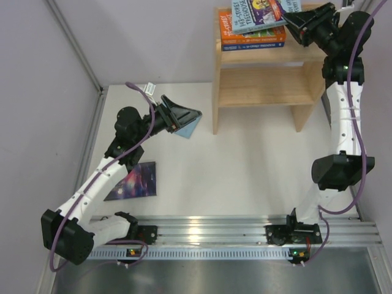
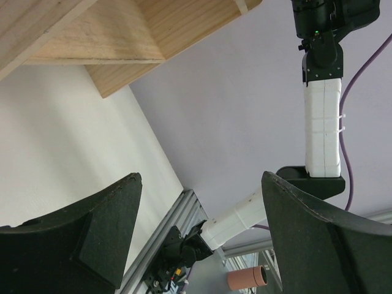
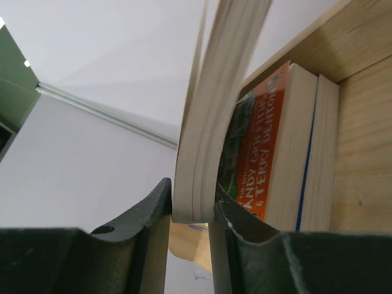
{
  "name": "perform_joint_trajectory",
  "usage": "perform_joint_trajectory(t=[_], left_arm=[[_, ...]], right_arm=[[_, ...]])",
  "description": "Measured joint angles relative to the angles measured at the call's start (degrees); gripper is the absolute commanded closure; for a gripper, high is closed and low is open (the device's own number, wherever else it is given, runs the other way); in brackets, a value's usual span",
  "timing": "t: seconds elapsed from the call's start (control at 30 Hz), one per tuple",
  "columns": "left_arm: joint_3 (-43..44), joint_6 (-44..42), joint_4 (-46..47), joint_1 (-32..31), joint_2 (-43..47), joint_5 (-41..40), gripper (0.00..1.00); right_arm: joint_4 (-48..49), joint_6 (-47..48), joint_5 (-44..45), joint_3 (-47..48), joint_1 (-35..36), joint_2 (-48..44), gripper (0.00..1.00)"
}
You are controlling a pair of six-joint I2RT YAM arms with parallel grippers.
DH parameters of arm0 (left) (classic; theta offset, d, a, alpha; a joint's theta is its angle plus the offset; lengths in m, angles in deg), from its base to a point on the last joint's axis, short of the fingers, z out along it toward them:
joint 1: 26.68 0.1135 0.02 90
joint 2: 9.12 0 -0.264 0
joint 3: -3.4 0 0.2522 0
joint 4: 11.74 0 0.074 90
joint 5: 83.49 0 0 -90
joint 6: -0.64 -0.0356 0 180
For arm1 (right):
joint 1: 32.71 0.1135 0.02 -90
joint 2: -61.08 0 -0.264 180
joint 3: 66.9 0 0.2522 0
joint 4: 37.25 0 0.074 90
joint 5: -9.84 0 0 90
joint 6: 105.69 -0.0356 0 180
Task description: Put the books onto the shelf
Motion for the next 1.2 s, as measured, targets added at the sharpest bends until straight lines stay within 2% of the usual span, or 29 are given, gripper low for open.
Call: perform_joint_trajectory(t=[0.27, 0.5, 0.57, 0.9, 1.0, 1.2], left_arm=[[0.00, -0.26, -1.27, 0.00, 0.02, -1.09, 0.17], [0.07, -0.26, -1.99, 0.00, -0.24, -1.27, 0.17], [0.07, -0.26, -2.14, 0.00, -0.26, -1.29, 0.17], [0.07, -0.35, -2.14, 0.00, -0.24, -1.29, 0.17], [0.07, -0.57, -2.19, 0.00, -0.24, -1.27, 0.17], [0.07, -0.81, -2.19, 0.00, -0.24, -1.27, 0.17]], right_arm=[[-4.04, 3.98, -1.25, -0.42, -1.40, -0.17, 0.59], [-5.88, 6.03, -1.16, -0.42, -1.99, -0.17, 0.39], [-6.29, 6.45, -0.72, -0.55, -2.16, -0.20, 0.37], [-6.67, 5.86, 2.82, -3.41, -3.19, -0.98, 0.36], [-6.54, 5.77, 3.87, -3.91, -3.39, -1.51, 0.41], [-4.35, 4.57, 4.15, -4.52, -3.58, -1.79, 0.43]])
